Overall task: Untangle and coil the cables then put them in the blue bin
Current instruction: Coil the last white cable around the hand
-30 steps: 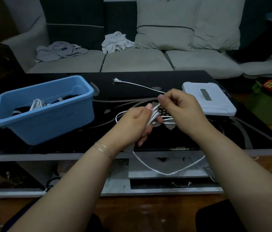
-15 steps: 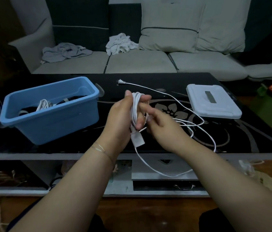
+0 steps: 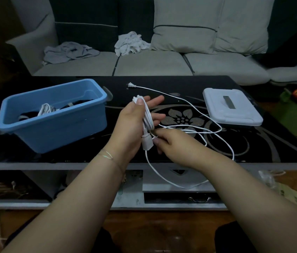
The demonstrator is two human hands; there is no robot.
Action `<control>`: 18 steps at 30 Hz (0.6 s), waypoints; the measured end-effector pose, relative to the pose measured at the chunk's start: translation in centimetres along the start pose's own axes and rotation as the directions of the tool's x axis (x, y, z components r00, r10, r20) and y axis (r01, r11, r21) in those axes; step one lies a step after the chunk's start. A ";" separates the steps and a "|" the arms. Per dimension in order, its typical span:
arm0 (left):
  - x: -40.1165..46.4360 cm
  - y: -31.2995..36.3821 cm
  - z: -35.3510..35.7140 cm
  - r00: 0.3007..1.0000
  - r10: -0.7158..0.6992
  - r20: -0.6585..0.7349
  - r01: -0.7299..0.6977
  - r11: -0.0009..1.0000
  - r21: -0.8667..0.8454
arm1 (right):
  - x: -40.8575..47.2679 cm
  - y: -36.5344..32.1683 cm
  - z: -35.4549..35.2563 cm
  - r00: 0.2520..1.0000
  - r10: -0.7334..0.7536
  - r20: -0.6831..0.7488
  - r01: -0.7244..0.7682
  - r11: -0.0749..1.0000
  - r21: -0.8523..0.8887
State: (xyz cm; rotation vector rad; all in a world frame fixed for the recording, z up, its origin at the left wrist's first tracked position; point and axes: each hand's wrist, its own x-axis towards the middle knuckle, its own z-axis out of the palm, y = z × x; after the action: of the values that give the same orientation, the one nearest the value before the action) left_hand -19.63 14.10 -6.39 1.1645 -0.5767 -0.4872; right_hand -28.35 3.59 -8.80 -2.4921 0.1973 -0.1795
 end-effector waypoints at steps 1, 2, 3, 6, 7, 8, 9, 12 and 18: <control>-0.1 -0.1 0.1 1.000 0.030 -0.009 -0.029 0.999 0.045 | 0.0 0.0 -0.1 1.000 0.001 -0.008 -0.001 1.000 -0.029; -0.1 -0.2 0.2 0.998 0.066 -0.020 -0.063 0.992 0.107 | -0.1 0.1 -0.1 1.000 0.005 -0.015 -0.006 0.999 -0.050; -0.1 -0.2 0.2 0.994 0.105 -0.031 -0.098 0.979 0.181 | -0.1 0.1 -0.1 1.000 0.010 -0.020 -0.011 0.998 -0.070; 0.3 -0.3 0.2 0.974 0.219 -0.053 -0.180 0.899 0.399 | -0.3 -0.4 0.1 1.000 -0.022 0.009 0.022 0.995 -0.099; 0.3 -0.2 0.3 0.971 0.236 -0.045 -0.194 0.878 0.437 | -0.4 -0.5 0.1 0.999 -0.032 0.014 0.033 0.994 -0.103; 0.2 -0.2 0.3 0.967 0.253 -0.030 -0.209 0.854 0.477 | -0.4 -0.7 0.1 0.999 -0.039 0.007 0.040 0.993 -0.108; 0.2 -0.3 0.4 0.965 0.264 -0.004 -0.225 0.829 0.512 | -0.5 -0.8 0.0 0.999 -0.051 -0.012 0.049 0.992 -0.115; -0.1 -1.0 0.6 0.951 0.298 0.087 -0.273 0.669 0.691 | -0.9 -1.0 -0.9 0.991 -0.081 -0.103 0.072 0.993 -0.089; 0.0 -0.7 0.2 0.970 0.107 0.220 -0.235 0.652 0.721 | -1.1 -0.8 -2.3 0.996 0.011 -0.089 0.016 0.953 0.304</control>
State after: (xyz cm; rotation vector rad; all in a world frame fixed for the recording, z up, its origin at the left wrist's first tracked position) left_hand -19.79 13.78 -7.01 1.8441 -1.0829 -0.1595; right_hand -29.76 3.11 -6.55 -2.1790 0.1879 -0.2998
